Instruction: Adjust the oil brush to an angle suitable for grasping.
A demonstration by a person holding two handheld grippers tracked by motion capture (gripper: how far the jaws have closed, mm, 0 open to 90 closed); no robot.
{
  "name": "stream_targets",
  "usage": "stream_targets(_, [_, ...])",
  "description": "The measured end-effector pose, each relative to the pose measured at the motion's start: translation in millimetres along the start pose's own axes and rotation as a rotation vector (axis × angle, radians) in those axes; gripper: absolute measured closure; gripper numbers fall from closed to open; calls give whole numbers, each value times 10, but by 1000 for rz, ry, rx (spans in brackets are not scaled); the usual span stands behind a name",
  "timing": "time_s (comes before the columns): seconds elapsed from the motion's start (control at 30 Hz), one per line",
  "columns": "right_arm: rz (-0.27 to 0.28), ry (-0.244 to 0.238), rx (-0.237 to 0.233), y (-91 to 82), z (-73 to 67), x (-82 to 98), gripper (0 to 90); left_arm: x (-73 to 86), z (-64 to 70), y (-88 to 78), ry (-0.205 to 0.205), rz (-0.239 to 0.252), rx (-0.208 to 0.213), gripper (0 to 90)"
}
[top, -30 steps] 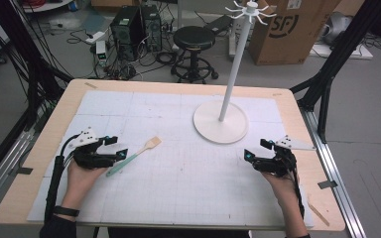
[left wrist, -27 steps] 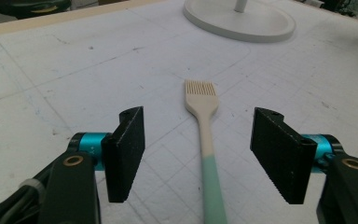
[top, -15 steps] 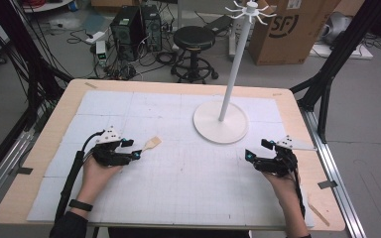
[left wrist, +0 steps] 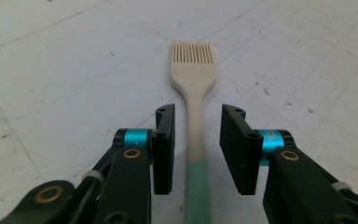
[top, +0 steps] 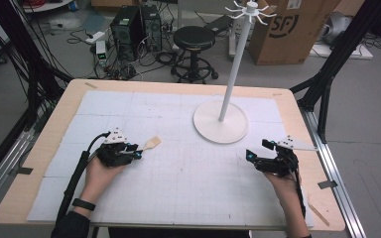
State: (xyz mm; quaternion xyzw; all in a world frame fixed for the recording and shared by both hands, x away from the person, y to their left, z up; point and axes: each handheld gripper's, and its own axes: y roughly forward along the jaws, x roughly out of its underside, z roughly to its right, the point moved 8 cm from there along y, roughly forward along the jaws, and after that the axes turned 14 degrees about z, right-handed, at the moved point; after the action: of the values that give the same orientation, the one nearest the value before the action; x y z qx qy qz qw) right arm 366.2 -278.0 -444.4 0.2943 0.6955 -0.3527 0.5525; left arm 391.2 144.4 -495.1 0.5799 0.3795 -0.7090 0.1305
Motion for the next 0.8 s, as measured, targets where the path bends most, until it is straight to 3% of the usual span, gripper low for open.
stream_targets(0.13, [-1, 1, 1, -3, 5, 1, 155, 21, -1, 16, 4, -14, -6, 694])
stream_targets(0.37, [11, 9, 2, -22, 15, -19, 157, 28, -16, 24, -28, -20, -29, 751])
stream_targets(0.73, [14, 5, -3, -25, 8, -24, 157, 25, 17, 35, 4, -33, -60, 762])
stream_targets(0.8, [17, 6, -4, -23, 8, -27, 157, 22, 42, 41, 18, -35, -64, 810])
